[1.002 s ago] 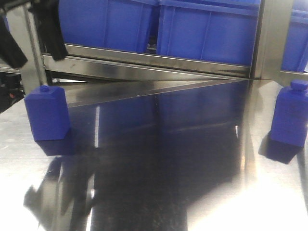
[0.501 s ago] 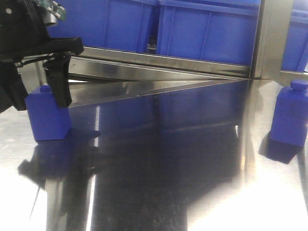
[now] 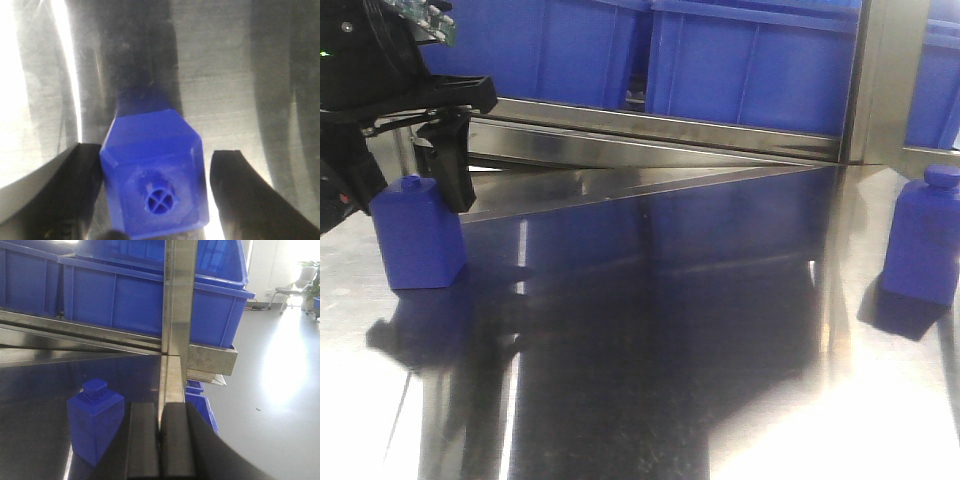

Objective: Pick and sort blue part to right shelf
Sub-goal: 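Close the left gripper on the tall blue block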

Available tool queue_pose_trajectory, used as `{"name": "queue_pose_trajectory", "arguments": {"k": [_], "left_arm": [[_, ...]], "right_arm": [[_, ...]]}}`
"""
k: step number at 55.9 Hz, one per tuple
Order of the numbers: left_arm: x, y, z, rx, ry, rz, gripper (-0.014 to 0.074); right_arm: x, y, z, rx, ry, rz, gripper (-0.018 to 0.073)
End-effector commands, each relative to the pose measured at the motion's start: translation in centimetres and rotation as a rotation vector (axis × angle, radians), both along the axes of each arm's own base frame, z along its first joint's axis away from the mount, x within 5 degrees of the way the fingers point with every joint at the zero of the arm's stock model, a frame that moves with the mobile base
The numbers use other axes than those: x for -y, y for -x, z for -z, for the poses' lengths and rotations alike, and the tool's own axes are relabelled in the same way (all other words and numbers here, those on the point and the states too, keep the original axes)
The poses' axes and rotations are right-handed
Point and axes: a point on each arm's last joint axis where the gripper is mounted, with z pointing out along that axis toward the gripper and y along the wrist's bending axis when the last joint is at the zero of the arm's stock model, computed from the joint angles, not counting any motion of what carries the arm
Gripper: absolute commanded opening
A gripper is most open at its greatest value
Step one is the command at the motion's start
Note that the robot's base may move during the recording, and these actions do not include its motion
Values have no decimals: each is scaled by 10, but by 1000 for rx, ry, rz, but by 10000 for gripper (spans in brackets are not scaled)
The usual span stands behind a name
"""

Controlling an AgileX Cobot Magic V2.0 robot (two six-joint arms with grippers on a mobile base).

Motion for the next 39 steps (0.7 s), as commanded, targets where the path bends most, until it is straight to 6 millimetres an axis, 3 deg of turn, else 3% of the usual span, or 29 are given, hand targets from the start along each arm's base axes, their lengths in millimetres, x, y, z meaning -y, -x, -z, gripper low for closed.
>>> {"name": "queue_pose_trajectory", "arguments": {"k": [1, 14, 22, 28, 39], "left_arm": [[3, -1, -18, 70, 29, -5, 487], [5, -4, 2, -27, -1, -3, 482], [5, -5, 3, -19, 4, -4, 451], [6, -7, -4, -3, 11, -3, 391], [7, -8, -21, 12, 13, 14, 377]], "right_arm": [[1, 2, -11, 103, -8, 9, 109], [1, 2, -11, 103, -8, 9, 109], [1, 2, -11, 103, -8, 9, 109], [1, 2, -11, 103, -8, 9, 109], [1, 2, -11, 103, -8, 9, 109]]}}
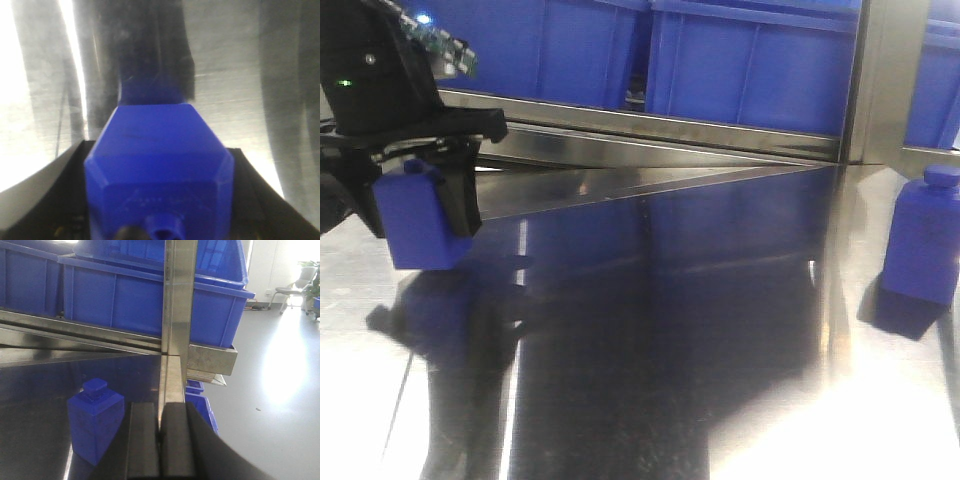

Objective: Pick and sort blue part to right shelf
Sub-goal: 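Close the left gripper on the tall blue block, then lift the tall blue block off the table with the left gripper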

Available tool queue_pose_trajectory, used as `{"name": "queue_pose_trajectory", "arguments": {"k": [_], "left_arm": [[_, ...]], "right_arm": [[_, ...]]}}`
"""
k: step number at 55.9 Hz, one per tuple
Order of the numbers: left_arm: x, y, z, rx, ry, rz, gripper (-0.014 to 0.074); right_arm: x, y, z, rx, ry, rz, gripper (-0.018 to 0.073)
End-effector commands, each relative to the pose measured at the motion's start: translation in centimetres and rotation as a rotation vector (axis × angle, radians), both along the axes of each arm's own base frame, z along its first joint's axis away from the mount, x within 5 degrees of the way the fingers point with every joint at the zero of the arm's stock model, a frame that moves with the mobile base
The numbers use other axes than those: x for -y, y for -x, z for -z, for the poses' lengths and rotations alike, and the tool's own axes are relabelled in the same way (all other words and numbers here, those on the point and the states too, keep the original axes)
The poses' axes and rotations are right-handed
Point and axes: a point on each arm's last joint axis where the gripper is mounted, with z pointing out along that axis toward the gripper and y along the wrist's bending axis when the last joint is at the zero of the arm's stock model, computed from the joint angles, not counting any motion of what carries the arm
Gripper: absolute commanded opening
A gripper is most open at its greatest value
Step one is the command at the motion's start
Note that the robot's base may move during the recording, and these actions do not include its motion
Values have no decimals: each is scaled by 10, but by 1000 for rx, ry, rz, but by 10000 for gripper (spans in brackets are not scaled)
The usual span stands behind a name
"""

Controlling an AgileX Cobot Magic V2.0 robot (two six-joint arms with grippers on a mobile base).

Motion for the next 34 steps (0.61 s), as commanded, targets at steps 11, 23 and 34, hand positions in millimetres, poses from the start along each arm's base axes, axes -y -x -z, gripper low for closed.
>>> {"name": "queue_pose_trajectory", "arguments": {"k": [11, 23, 34], "left_arm": [[-3, 19, -72, 218, 33, 73, 377], [-21, 66, -125, 504, -38, 135, 375], [-50, 132, -148, 770, 14, 137, 375]], "right_arm": [[1, 2, -11, 103, -8, 9, 109], [1, 2, -13, 125, -12, 10, 109], [2, 4, -22, 151, -90, 7, 109]]}}
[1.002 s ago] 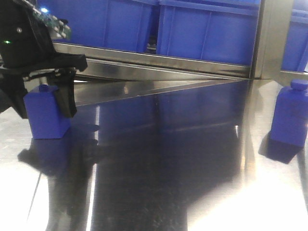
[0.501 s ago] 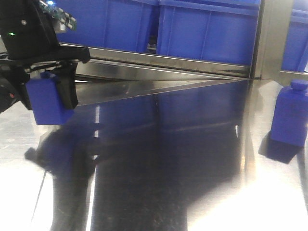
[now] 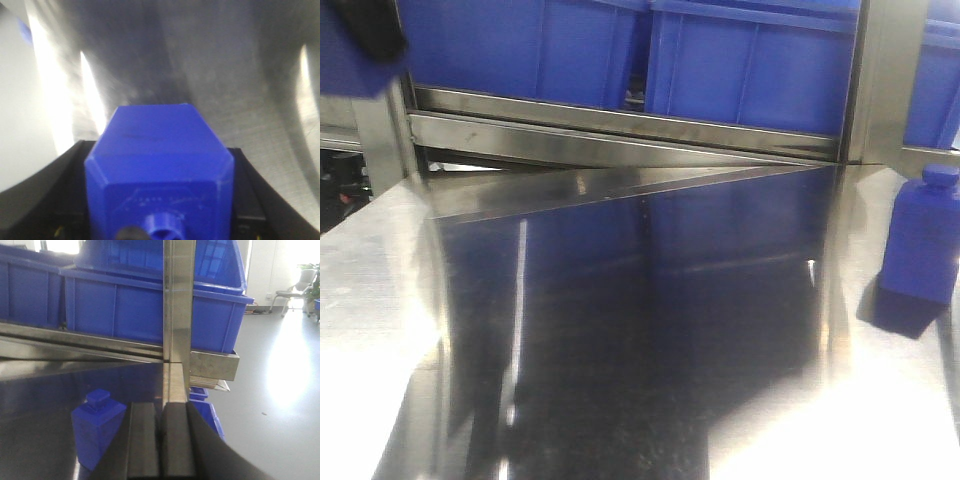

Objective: Pick and sort blue part to right shelf
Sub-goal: 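Lift the tall blue block off the table with the left gripper, then lower the right gripper over the blue square-topped part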

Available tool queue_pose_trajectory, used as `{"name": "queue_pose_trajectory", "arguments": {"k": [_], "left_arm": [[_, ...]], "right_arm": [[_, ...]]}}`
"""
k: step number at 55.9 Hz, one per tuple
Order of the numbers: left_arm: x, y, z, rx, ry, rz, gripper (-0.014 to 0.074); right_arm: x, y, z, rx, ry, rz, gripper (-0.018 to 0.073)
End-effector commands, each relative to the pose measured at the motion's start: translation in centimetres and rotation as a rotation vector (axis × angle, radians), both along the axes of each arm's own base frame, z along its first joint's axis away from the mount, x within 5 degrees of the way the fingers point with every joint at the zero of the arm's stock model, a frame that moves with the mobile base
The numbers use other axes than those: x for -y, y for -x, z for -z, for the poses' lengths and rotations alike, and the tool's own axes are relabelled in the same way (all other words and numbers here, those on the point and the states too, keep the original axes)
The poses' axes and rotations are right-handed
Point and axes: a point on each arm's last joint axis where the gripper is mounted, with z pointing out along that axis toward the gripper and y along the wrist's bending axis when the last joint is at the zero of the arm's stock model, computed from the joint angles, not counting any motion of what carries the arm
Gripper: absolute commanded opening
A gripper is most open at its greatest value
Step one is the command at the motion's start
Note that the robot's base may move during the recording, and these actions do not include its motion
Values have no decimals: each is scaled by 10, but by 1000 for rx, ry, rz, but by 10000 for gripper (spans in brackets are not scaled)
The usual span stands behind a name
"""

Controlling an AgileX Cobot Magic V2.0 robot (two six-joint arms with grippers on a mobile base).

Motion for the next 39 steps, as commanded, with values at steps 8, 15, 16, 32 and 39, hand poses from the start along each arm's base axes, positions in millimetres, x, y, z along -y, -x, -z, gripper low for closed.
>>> {"name": "queue_pose_trajectory", "arguments": {"k": [8, 15, 16, 32, 39], "left_arm": [[-35, 80, -30, 412, 74, 39, 375], [-51, 120, -22, 544, 121, 50, 375], [-55, 131, -22, 582, 136, 51, 375], [-72, 171, 2, 663, 163, 49, 376], [-72, 170, 2, 658, 163, 48, 375]], "right_arm": [[0, 10, -44, 120, -33, -4, 109], [-1, 15, -70, 70, -28, -23, 111], [-2, 16, -76, 52, -26, -27, 112], [-7, -10, -131, -260, -2, -71, 348], [-9, -33, -149, -434, 58, -98, 478]]}}
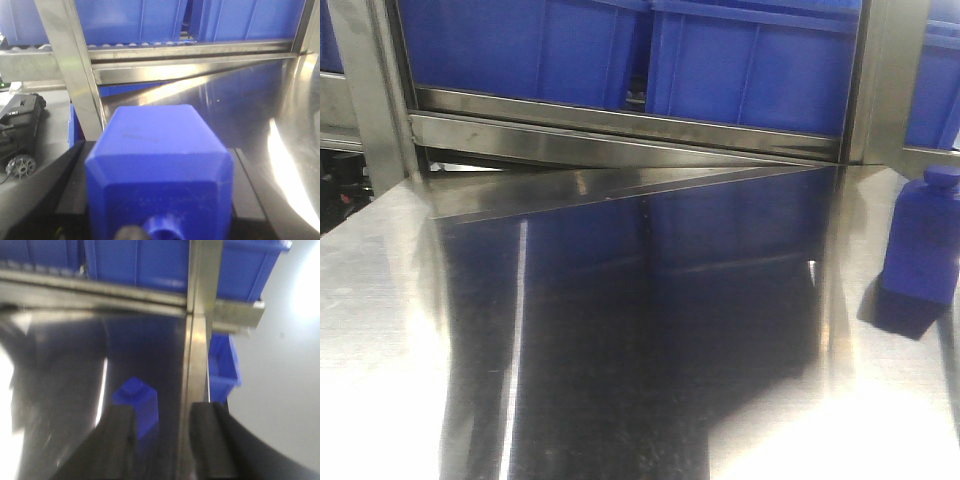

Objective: Pick and sort blue part to right shelf
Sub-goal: 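Lower the right gripper over the blue square-topped part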

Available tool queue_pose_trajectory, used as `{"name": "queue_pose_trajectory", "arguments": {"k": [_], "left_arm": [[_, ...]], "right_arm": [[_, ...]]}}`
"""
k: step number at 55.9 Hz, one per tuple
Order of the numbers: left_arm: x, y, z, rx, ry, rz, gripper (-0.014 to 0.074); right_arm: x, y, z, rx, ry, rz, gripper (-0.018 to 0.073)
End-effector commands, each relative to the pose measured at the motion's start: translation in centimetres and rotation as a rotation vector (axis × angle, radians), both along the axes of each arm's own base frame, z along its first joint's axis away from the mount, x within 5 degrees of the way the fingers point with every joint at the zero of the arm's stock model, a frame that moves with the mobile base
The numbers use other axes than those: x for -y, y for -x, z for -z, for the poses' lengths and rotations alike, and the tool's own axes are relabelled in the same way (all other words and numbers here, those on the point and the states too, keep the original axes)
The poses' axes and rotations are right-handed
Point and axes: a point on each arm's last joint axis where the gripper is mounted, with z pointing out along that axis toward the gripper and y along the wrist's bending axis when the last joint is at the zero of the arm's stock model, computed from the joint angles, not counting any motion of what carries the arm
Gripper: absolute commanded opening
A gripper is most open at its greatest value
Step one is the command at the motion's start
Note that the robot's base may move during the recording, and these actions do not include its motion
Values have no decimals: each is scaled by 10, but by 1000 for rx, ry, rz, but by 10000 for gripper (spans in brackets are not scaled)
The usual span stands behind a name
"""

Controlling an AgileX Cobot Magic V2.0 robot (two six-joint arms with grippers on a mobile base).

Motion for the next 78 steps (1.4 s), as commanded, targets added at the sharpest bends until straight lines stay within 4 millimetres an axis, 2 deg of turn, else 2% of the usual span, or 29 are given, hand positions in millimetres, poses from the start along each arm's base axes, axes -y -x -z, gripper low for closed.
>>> {"name": "queue_pose_trajectory", "arguments": {"k": [1, 13, 21, 29, 34, 37, 47, 57, 68, 78], "left_arm": [[2, 0, -16, 101, 30, 19, 375], [2, 0, -16, 101, 32, 19, 376], [2, 0, -16, 101, 32, 19, 375], [2, 0, -16, 101, 32, 19, 376], [2, 0, -16, 101, 32, 19, 376], [2, 0, -16, 101, 32, 19, 376], [2, 0, -16, 98, 33, 20, 376], [2, 0, -16, 97, 32, 19, 376], [2, 0, -15, 95, 32, 19, 376], [1, 0, -14, 85, 28, 17, 376]], "right_arm": [[-1, -18, -27, -37, 45, -24, 491], [-9, -69, -50, -390, 203, -204, 501], [-17, -115, -58, -596, 279, -406, 525], [-27, -159, -56, -680, 233, -525, 578], [-30, -187, -46, -711, 222, -567, 596], [-31, -196, -38, -733, 228, -583, 596], [-30, -217, -15, -770, 302, -654, 596], [-31, -224, -6, -780, 335, -683, 596], [-28, -237, 20, -863, 419, -704, 596], [-27, -247, 34, -889, 426, -699, 595]]}}
